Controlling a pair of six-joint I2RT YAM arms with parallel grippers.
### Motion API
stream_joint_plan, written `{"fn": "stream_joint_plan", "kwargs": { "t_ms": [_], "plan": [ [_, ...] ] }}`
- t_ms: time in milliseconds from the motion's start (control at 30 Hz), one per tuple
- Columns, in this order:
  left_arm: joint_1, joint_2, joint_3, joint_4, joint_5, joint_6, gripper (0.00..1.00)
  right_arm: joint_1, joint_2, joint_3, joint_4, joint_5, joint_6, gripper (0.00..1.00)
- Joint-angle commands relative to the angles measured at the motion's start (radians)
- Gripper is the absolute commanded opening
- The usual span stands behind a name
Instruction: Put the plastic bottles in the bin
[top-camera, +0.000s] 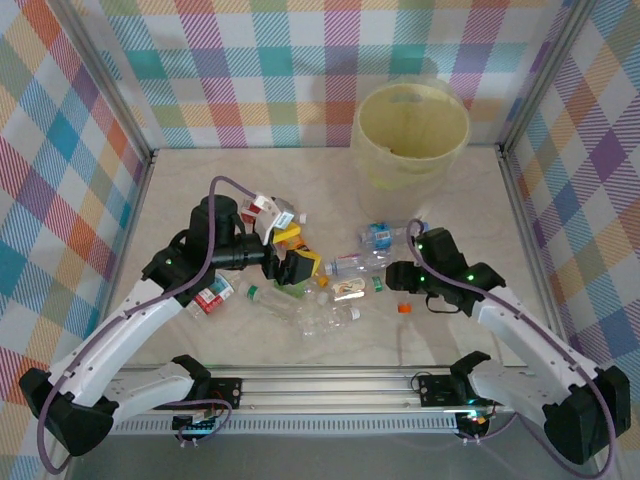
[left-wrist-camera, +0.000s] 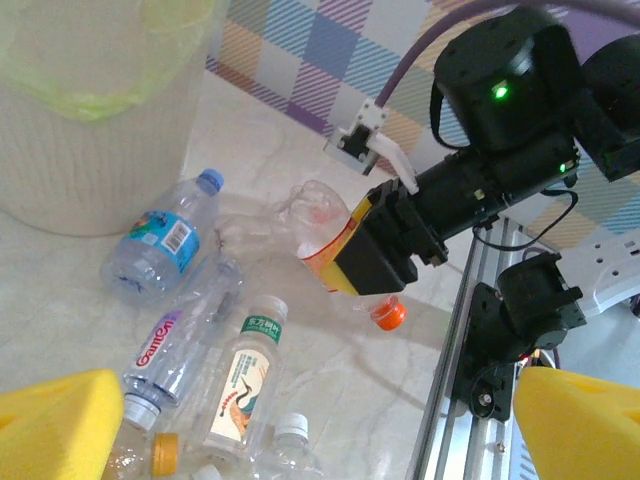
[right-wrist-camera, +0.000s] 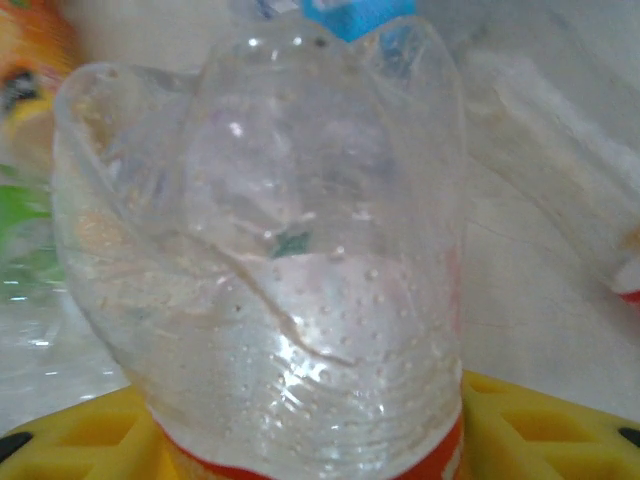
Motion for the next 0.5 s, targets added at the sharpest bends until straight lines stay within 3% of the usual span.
{"fn": "stream_joint_plan", "kwargs": {
  "t_ms": [0,167,467],
  "plan": [
    [-0.013,-0.028,-0.017,0.053,0.036,-0.014,1.0,0.005,-0.027,0.101,0.008,-0.08,-0.034,0.58],
    [-0.013,-0.047,-0.032,0.091,0.042,-0.036,1.0,0.006,-0.008,0.249,0.023,-0.082,-0.053,0.56],
    [-0.012,-0.077,-0.051,0.092,0.007,-0.031,1.0,0.0,0.143,0.549,0.068,0.052,-0.141,0.56]
  ]
}}
